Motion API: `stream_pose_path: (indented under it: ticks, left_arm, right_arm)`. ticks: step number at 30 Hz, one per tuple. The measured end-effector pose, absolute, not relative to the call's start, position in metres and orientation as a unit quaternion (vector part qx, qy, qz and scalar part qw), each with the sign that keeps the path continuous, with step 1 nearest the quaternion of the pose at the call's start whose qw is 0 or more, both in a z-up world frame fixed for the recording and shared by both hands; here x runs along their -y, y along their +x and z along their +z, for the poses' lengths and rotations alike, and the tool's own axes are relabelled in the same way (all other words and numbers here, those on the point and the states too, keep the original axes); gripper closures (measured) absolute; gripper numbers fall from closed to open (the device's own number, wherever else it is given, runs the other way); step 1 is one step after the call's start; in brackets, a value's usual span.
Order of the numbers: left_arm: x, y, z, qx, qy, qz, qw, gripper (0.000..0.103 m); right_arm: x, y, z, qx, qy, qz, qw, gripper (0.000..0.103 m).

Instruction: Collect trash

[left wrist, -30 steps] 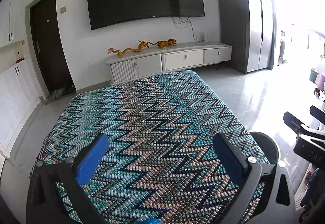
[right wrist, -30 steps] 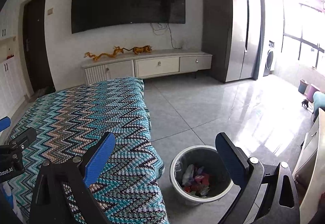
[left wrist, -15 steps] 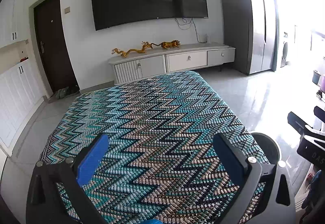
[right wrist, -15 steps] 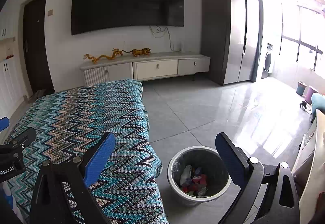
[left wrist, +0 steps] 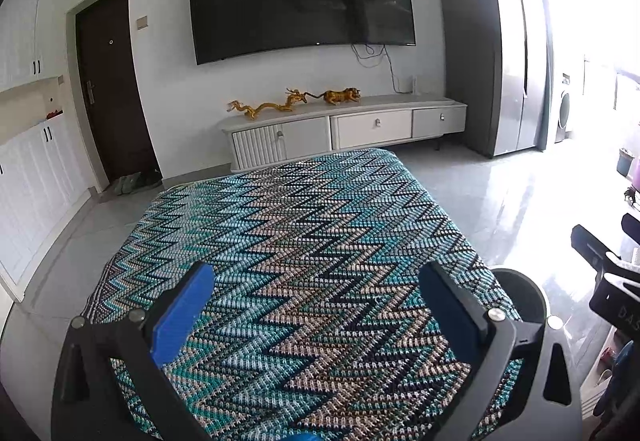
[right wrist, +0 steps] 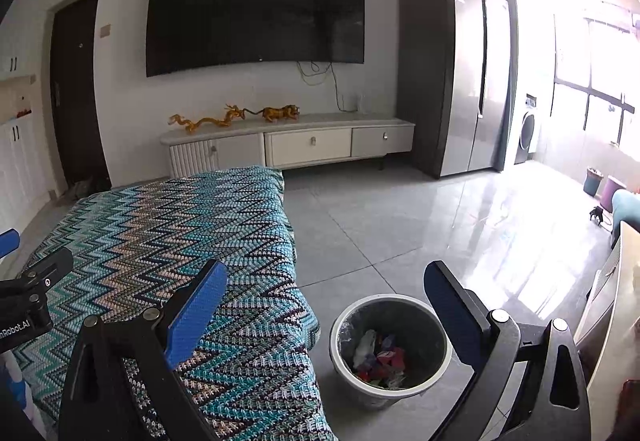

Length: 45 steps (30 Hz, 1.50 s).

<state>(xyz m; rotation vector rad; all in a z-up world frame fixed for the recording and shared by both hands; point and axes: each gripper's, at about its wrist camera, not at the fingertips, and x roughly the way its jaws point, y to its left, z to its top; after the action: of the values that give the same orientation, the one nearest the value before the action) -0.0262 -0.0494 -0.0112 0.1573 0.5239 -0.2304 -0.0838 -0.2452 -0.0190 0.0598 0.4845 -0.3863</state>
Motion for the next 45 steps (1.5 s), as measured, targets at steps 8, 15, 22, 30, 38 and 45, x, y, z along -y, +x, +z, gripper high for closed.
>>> stream_pose_path:
  ticks: [8, 15, 22, 30, 38, 45]
  left_arm:
    - [0.051, -0.035, -0.009, -0.254, 0.079, -0.117, 0.957, 0.0]
    - [0.051, -0.038, -0.008, -0.254, 0.079, -0.118, 0.957, 0.0]
    - [0.051, -0.038, -0.008, -0.255, 0.077, -0.119, 0.956, 0.0]
    - [0.052, -0.042, -0.008, -0.254, 0.077, -0.124, 0.956, 0.0]
    - [0.05, -0.04, -0.01, -0.261, 0.074, -0.124, 0.954, 0.0]
    - [0.049, -0.04, -0.011, -0.263, 0.073, -0.127, 0.954, 0.0]
  right_arm:
    - [0.243, -0.09, -0.017, -0.236, 0.027, -0.188, 0.953, 0.005]
    - [0.241, -0.091, -0.017, -0.236, 0.026, -0.189, 0.953, 0.005]
    - [0.244, -0.095, -0.016, -0.236, 0.026, -0.19, 0.953, 0.005]
    - [0.245, -0.097, -0.015, -0.238, 0.025, -0.189, 0.952, 0.005]
    - [0.243, -0.095, -0.017, -0.244, 0.022, -0.184, 0.952, 0.005]
    - [0.243, -0.094, -0.019, -0.246, 0.02, -0.185, 0.951, 0.005]
